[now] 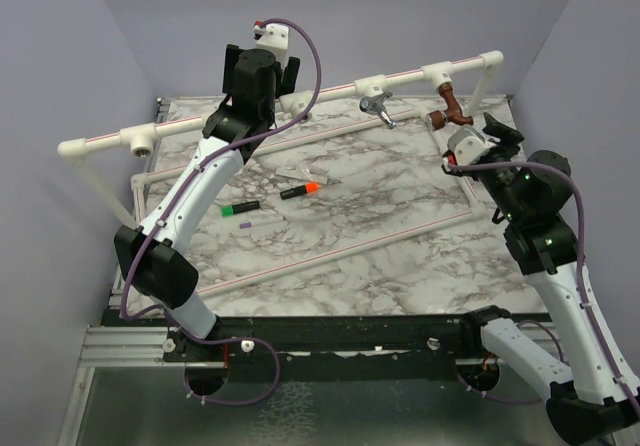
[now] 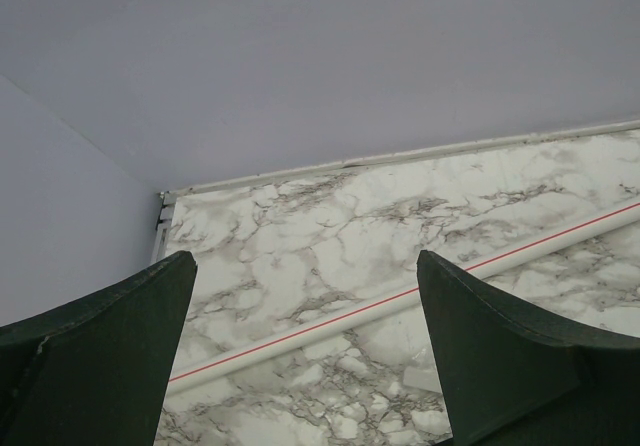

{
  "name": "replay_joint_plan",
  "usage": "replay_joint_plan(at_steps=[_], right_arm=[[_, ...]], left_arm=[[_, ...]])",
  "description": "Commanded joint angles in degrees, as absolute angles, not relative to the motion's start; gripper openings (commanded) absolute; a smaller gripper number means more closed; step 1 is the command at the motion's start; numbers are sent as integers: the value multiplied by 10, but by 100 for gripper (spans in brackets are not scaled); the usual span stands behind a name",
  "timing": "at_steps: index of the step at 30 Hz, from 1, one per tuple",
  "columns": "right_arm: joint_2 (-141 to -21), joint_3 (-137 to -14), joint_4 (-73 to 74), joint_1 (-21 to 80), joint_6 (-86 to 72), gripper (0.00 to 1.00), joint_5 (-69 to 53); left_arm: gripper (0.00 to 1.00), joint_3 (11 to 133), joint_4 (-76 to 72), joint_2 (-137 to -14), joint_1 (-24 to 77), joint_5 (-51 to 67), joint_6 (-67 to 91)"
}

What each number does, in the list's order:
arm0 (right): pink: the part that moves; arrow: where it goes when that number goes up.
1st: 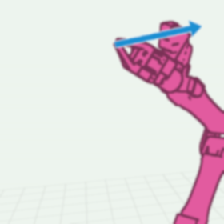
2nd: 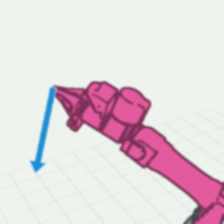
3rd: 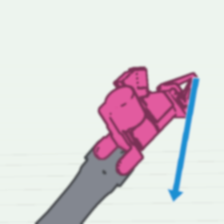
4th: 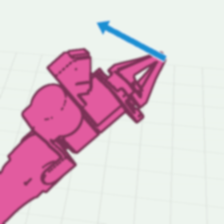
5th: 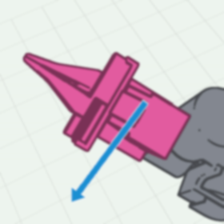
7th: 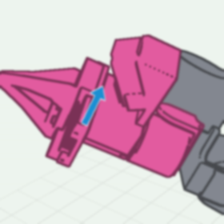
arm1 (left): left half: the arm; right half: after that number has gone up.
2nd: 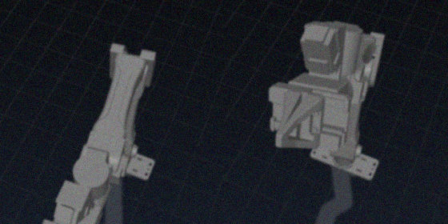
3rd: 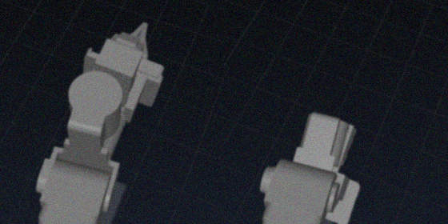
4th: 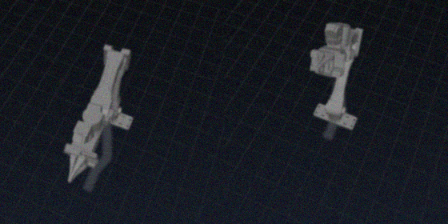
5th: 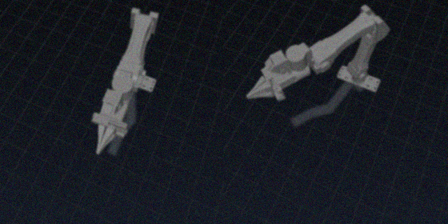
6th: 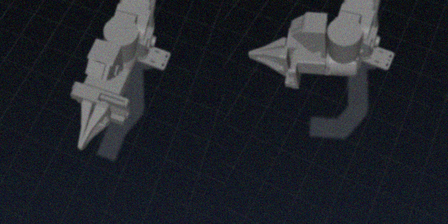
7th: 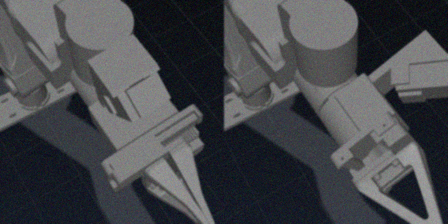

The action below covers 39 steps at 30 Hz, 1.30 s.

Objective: Install the water faucets

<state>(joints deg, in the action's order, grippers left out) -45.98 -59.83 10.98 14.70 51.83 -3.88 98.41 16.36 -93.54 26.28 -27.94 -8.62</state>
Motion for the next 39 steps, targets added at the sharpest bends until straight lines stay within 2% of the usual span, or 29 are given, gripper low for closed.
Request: replay_joint_plan(at_steps=[1,7,19,28,39], right_arm=[[-474,-606,143,152,642,68,-72],[-490,-581,109,164,758,68,-33],[-518,-475,-132,186,980,68,46],[-566,-466,-210,196,1015,67,60],[-585,-455,-239,203,995,49,60]], left_arm=[[93,955,233,-970,297,-196,-38],[93,956,233,-971,297,-198,-40],[93,956,233,-973,297,-198,-40],[93,955,232,-971,296,-198,-40],[93,956,233,-972,297,-197,-39]])
